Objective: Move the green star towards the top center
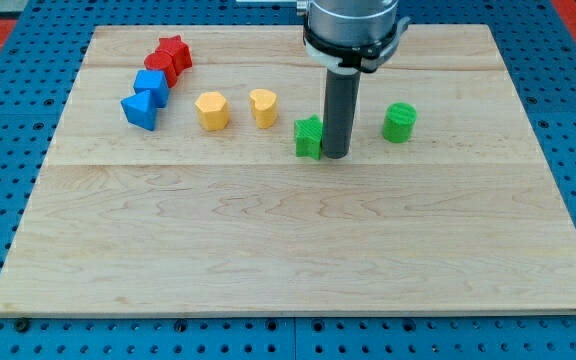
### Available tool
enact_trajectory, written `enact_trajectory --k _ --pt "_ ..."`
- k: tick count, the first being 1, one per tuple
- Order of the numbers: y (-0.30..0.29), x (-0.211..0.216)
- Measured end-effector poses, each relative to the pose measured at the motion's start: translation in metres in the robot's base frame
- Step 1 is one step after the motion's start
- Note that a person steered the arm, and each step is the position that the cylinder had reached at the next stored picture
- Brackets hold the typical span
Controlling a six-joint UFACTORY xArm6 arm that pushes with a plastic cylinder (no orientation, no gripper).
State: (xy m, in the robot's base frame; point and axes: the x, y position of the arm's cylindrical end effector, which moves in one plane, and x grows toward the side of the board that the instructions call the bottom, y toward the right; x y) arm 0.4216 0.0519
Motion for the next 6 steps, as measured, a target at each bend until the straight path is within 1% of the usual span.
enact_trajectory --k 1,2,3,4,5,6 --pt "-0.001 0.04" --pt "-0.044 0.037" --pt "-0.045 0.015" --pt "-0.04 0.004" --pt "-0.021 -0.011" --pt "-0.008 -0.035"
